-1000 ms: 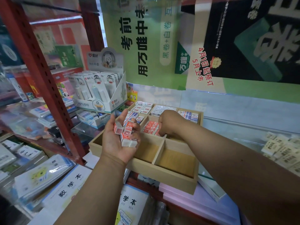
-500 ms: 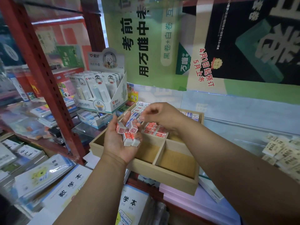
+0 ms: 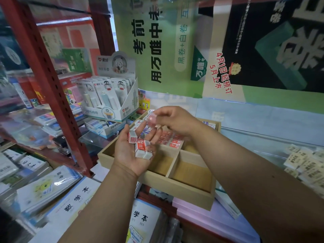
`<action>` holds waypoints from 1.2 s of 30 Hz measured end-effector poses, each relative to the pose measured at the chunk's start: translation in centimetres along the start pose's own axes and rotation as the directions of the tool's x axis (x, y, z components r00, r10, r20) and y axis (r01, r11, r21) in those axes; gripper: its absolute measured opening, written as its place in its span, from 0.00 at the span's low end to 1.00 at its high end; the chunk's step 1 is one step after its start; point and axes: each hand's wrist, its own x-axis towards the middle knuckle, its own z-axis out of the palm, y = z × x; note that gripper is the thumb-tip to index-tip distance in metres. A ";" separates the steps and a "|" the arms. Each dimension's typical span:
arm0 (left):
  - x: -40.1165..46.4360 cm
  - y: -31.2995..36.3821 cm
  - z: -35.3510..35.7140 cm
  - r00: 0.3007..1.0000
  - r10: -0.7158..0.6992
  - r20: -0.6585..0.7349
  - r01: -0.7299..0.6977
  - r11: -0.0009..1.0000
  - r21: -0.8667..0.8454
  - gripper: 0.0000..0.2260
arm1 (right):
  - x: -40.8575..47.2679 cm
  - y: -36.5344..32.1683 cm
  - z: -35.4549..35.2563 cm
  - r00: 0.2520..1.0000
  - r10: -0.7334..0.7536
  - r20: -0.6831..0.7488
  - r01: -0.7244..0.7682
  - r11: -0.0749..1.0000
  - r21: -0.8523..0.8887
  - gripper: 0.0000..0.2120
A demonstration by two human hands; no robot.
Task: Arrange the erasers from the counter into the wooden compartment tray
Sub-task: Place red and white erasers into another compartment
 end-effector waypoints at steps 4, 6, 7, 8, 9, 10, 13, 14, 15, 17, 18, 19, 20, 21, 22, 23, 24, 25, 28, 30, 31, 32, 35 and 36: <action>0.3 0.1 -0.1 0.995 -0.033 -0.098 0.027 0.998 -0.064 0.26 | 1.0 3.3 -2.0 0.959 0.114 -0.259 -0.103 0.993 0.056 0.08; 0.5 0.0 -0.2 0.994 -0.047 -0.098 0.038 0.995 -0.093 0.26 | 0.9 4.8 -2.2 0.968 0.127 -0.219 -0.166 0.971 -0.170 0.08; 0.6 0.0 -0.2 0.994 -0.050 -0.096 0.040 0.994 -0.099 0.26 | 0.8 5.1 -2.3 0.978 0.104 -0.180 -0.156 0.940 -0.303 0.09; 0.6 0.1 -0.3 0.995 -0.049 -0.090 0.040 0.994 -0.101 0.25 | 0.8 5.2 -2.2 0.988 0.069 -0.135 -0.119 0.905 -0.409 0.09; 0.6 0.1 -0.2 0.996 -0.043 -0.082 0.035 0.995 -0.098 0.25 | 1.0 5.0 -2.2 0.995 0.030 -0.092 -0.071 0.870 -0.487 0.09; 0.7 0.2 -0.2 0.996 -0.034 -0.077 0.027 0.995 -0.091 0.25 | 1.2 5.0 -2.1 0.999 -0.009 -0.052 -0.021 0.834 -0.552 0.10; 0.5 0.0 0.0 0.998 0.001 -0.070 -0.005 0.999 -0.054 0.28 | 1.8 5.2 -2.1 0.998 -0.068 0.012 0.056 0.700 -0.712 0.12; 0.4 -0.1 0.1 0.998 0.015 -0.067 -0.018 0.999 -0.043 0.30 | 1.8 5.3 -2.0 0.997 -0.071 0.005 0.052 0.672 -0.739 0.12; 0.4 -0.1 0.2 0.998 0.025 -0.063 -0.028 0.999 -0.040 0.32 | 1.8 5.4 -1.9 0.997 -0.078 -0.009 0.044 0.657 -0.753 0.12; 0.3 -0.1 0.4 0.997 0.029 -0.070 -0.033 0.998 -0.055 0.32 | 1.9 5.4 -1.6 0.993 -0.111 -0.050 0.034 0.648 -0.761 0.10; 0.3 -0.1 0.3 0.997 0.022 -0.076 -0.027 0.998 -0.063 0.30 | 2.0 5.4 -1.4 0.990 -0.124 -0.072 0.025 0.643 -0.765 0.08; 0.4 0.0 0.2 0.996 0.016 -0.082 -0.021 0.997 -0.069 0.28 | 2.2 5.4 -1.2 0.987 -0.131 -0.097 0.008 0.631 -0.776 0.06; 0.4 0.0 0.1 0.996 0.009 -0.090 -0.015 0.998 -0.065 0.27 | 2.4 5.5 -0.9 0.983 -0.139 -0.121 -0.012 0.607 -0.794 0.05; 0.4 0.0 0.0 0.995 0.003 -0.098 -0.008 0.998 -0.055 0.25 | 2.8 5.6 -0.7 0.979 -0.150 -0.141 -0.031 0.572 -0.820 0.04; 0.5 0.0 -0.1 0.995 -0.005 -0.103 0.000 0.999 -0.046 0.24 | 3.2 5.8 -0.6 0.975 -0.160 -0.156 -0.049 0.529 -0.847 0.04; 0.5 0.0 -0.1 0.994 -0.012 -0.105 0.008 0.999 -0.037 0.23 | 3.5 5.9 -0.4 0.971 -0.169 -0.170 -0.067 0.489 -0.870 0.04; 0.4 0.0 0.0 0.994 -0.014 -0.109 0.011 1.000 -0.026 0.23 | 3.8 6.0 -0.3 0.967 -0.173 -0.187 -0.088 0.464 -0.882 0.04; 0.4 0.0 0.1 0.994 -0.012 -0.110 0.010 1.000 -0.017 0.24 | 4.1 6.0 -0.3 0.963 -0.175 -0.205 -0.105 0.455 -0.884 0.05; 0.6 -0.2 0.3 0.993 0.016 -0.113 -0.017 1.000 -0.010 0.28 | 4.3 5.9 -0.2 0.961 -0.159 -0.226 -0.137 0.436 -0.889 0.05; 0.6 -0.3 0.3 0.993 0.040 -0.112 -0.040 0.999 -0.002 0.26 | 4.0 5.4 0.0 0.953 -0.170 -0.250 -0.134 0.505 -0.853 0.04; 0.7 -0.4 0.3 0.993 0.054 -0.106 -0.053 0.999 0.010 0.26 | 3.6 4.6 0.2 0.944 -0.164 -0.285 -0.126 0.621 -0.774 0.04; 0.7 -0.4 0.3 0.992 0.071 -0.100 -0.069 0.997 0.024 0.27 | 3.0 3.7 0.6 0.938 -0.149 -0.314 -0.100 0.751 -0.653 0.06; 0.8 -0.5 0.2 0.990 0.115 -0.082 -0.109 0.991 0.073 0.27 | 0.5 0.5 2.3 0.972 -0.071 -0.224 0.020 0.975 -0.221 0.10; 0.8 -0.5 0.3 0.990 0.121 -0.073 -0.114 0.989 0.091 0.25 | -0.2 -0.2 2.8 0.989 -0.034 -0.146 0.018 0.994 -0.112 0.10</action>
